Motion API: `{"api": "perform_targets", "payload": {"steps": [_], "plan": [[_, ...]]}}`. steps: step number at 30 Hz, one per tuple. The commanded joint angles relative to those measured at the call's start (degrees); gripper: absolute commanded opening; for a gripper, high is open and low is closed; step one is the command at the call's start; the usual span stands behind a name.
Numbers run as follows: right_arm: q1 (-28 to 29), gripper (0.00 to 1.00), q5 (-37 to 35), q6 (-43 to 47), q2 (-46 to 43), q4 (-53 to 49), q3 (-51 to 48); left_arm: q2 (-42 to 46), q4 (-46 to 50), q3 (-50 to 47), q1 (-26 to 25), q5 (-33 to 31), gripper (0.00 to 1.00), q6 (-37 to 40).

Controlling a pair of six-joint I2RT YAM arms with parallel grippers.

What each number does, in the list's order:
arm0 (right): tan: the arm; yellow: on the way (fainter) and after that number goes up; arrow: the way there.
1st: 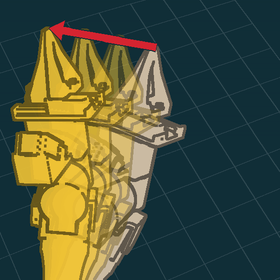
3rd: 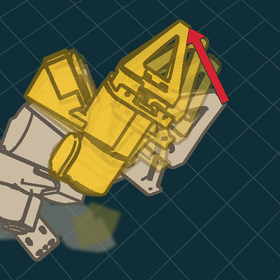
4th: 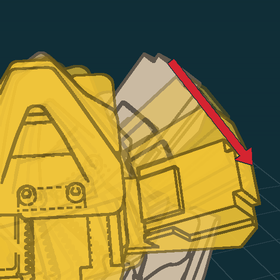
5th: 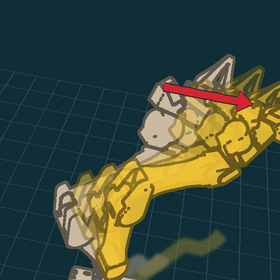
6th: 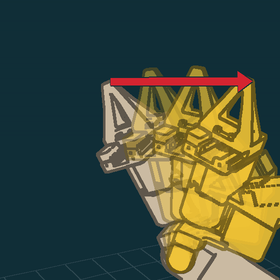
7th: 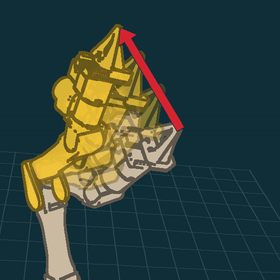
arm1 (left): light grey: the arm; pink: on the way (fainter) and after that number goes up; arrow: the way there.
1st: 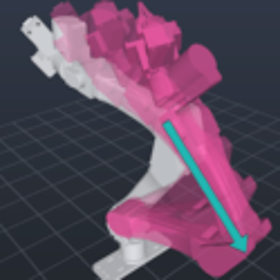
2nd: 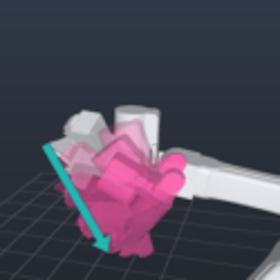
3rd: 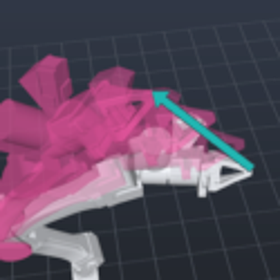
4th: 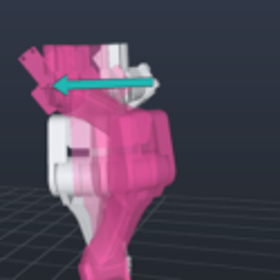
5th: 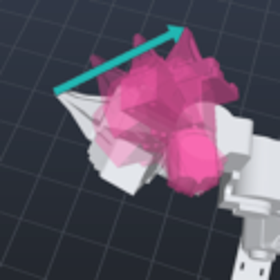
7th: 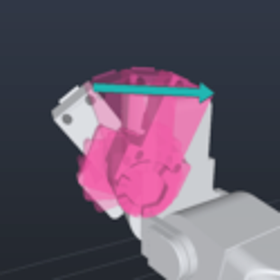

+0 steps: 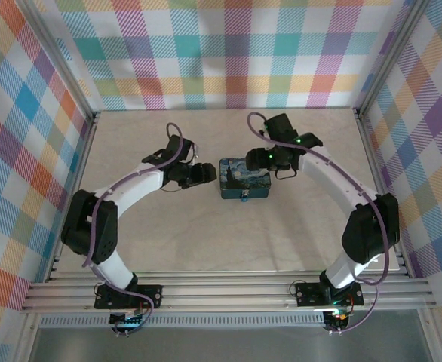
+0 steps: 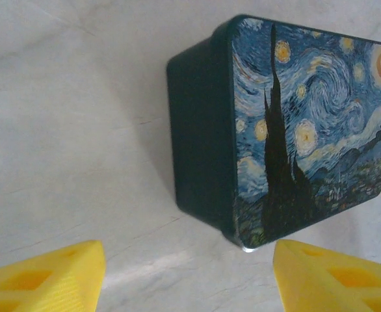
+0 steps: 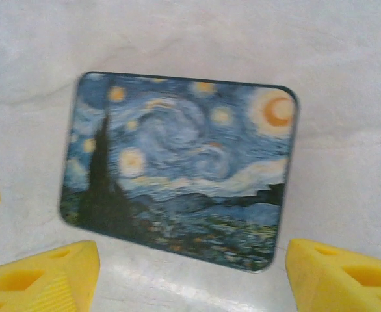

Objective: Unlock a padlock with a key

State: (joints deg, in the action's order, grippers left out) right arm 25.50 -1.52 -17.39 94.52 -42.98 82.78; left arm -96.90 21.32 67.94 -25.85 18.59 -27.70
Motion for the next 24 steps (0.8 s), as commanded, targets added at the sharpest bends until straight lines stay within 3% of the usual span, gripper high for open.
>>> {"api": "perform_targets", "payload": {"steps": [1, 4, 9, 14, 24], "plan": [[-3.8, 0.75, 5.6, -3.2, 4.5, -1.6, -2.7, -3.3, -4.6, 1.7, -1.4, 5.2, 0.67, -4.5], [-6.0, 0.7, 12.0, -3.7, 7.4, 1.9, -2.3, -6.7, -7.1, 3.6, -1.6, 5.2, 0.65, -5.6], [-6.1, 0.64, 14.9, -3.1, 14.4, 1.5, 3.5, -12.4, -7.6, 6.4, -1.5, 5.7, 0.59, -5.8], [-5.3, 0.51, 18.3, -4.0, 20.5, 0.9, 6.4, -15.9, -7.3, 7.1, -1.1, 5.3, 0.49, -5.7], [1.6, 0.48, 17.6, -6.1, 29.1, -0.7, 15.3, -15.3, -5.9, 2.4, 6.1, 4.3, 0.4, -2.8]]}}
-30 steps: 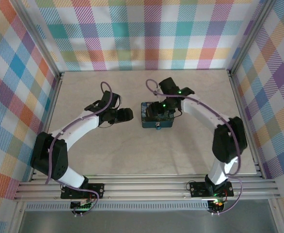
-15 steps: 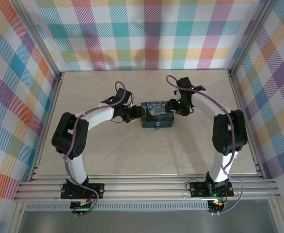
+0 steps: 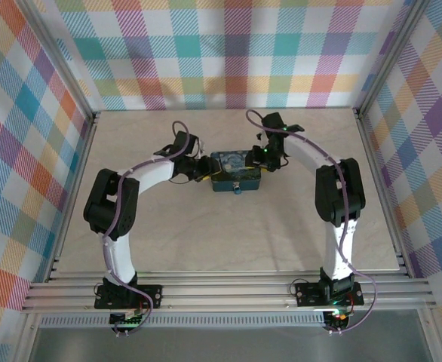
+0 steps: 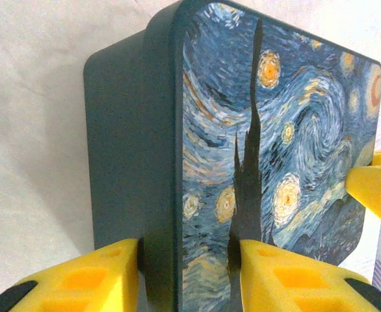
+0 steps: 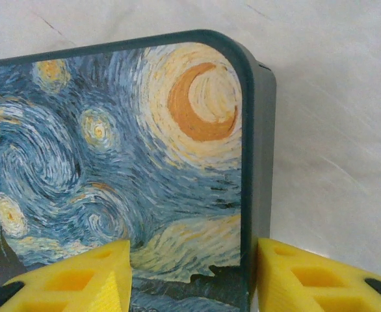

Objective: Unlock a padlock with a key

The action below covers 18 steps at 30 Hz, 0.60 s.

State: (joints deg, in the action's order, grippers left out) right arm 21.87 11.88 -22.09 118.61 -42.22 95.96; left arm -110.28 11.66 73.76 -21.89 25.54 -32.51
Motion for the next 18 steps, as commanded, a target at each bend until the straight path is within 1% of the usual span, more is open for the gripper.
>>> {"api": "perform_targets", "payload": {"steps": [1, 4, 8, 11, 14, 15, 16, 17, 18], "plan": [[6.1, 0.48, 4.2, -1.6, 6.3, -1.9, 4.1, -1.5, 3.8, -3.6, 3.4, -2.6, 0.4, 2.6], [8.5, 0.48, 4.1, -2.5, 10.3, -3.7, 10.6, -0.7, 7.4, -3.7, 7.3, -2.8, 0.4, 5.0], [11.4, 0.51, 3.6, -2.3, 17.1, -9.3, 23.5, -0.1, 10.6, -2.7, 12.1, -2.7, 0.4, 8.0], [12.8, 0.52, 3.1, -2.2, 21.4, -11.7, 31.3, 0.0, 12.6, -2.0, 14.3, -2.3, 0.39, 9.8], [13.5, 0.54, 3.1, -2.5, 24.2, -13.7, 37.1, 0.7, 13.3, -2.0, 15.1, -2.4, 0.39, 10.4], [13.5, 0.55, 3.0, -2.5, 24.6, -14.1, 38.3, 1.0, 13.5, -2.0, 15.1, -2.5, 0.39, 10.5], [13.6, 0.58, 2.7, -2.6, 24.8, -14.5, 39.3, 1.5, 13.8, -1.8, 15.2, -2.7, 0.41, 10.7], [13.6, 0.64, 2.1, -2.6, 24.6, -14.9, 40.1, 2.1, 14.4, -1.5, 15.2, -3.1, 0.45, 11.0], [13.6, 0.67, 1.4, -2.4, 24.4, -15.4, 41.0, 2.6, 15.0, -1.0, 15.3, -3.4, 0.49, 11.5]]}}
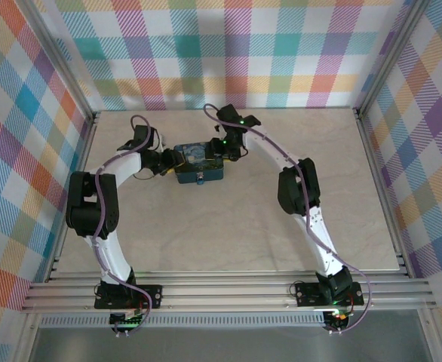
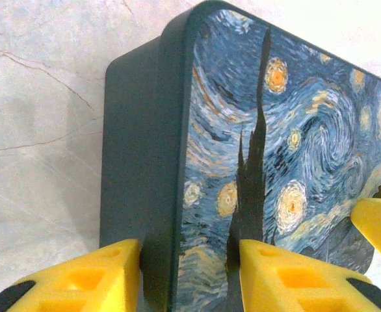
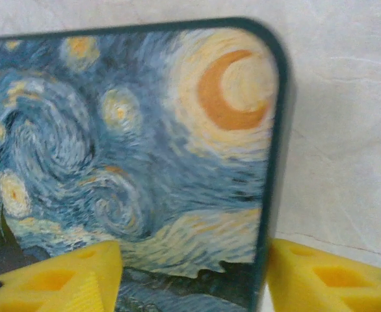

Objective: Unlock a padlock with a key

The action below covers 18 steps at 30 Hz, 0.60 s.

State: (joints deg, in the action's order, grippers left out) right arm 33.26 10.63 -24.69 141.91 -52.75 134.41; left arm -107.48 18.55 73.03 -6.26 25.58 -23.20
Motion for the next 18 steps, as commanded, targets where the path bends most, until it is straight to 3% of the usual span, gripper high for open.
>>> {"api": "perform_targets", "payload": {"steps": [1, 5, 9, 15, 18], "plan": [[2.2, 0.69, 1.5, 0.8, 0.8, -5.8, 4.0, 0.4, 9.1, 0.5, -0.3, -3.7, 0.52, 2.8], [1.8, 0.76, -3.9, 3.7, -1.4, -9.7, 11.0, 3.5, 13.9, 4.7, 0.1, -5.0, 0.61, 5.3], [1.0, 0.77, -4.8, 5.3, -5.9, -7.7, 9.6, 8.0, 16.5, 7.4, 1.5, -7.0, 0.63, 6.2], [1.0, 0.81, -5.3, 5.8, -14.6, -1.9, -5.3, 16.4, 15.7, 1.9, 4.9, -15.1, 0.67, 3.3], [1.0, 0.96, -9.2, 4.5, -20.5, 3.2, -16.7, 17.1, 15.5, -2.0, 6.5, -17.5, 0.67, 1.4]]}}
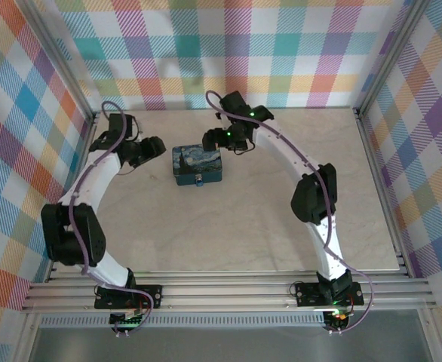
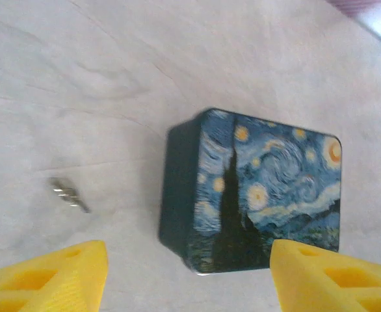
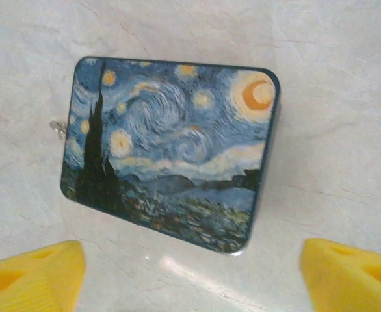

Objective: Unlock a padlock with a key

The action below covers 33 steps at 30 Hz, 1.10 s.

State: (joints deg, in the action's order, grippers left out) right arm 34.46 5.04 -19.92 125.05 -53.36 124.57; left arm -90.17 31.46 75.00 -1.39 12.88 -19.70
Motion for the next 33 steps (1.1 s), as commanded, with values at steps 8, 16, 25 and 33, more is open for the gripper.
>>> {"api": "perform_targets", "payload": {"steps": [8, 16, 25, 33], "plan": [[-0.8, 1.0, -21.5, -0.9, -17.2, 14.0, -28.8, -8.5, 3.0, -6.8, 2.5, -5.0, 0.6, -4.9], [-6.3, 1.0, -15.7, -3.9, -23.6, 19.0, -43.1, -17.0, 2.6, -1.5, 2.5, -5.0, 0.52, -5.6], [-6.3, 0.99, -13.7, -4.5, -24.3, 20.2, -48.3, -23.4, 2.2, 4.6, 2.4, -9.5, 0.46, -6.3], [-6.3, 0.95, -11.0, -5.2, -25.2, 21.5, -49.6, -26.7, 2.3, 6.3, 1.9, -10.4, 0.31, -6.1]]}}
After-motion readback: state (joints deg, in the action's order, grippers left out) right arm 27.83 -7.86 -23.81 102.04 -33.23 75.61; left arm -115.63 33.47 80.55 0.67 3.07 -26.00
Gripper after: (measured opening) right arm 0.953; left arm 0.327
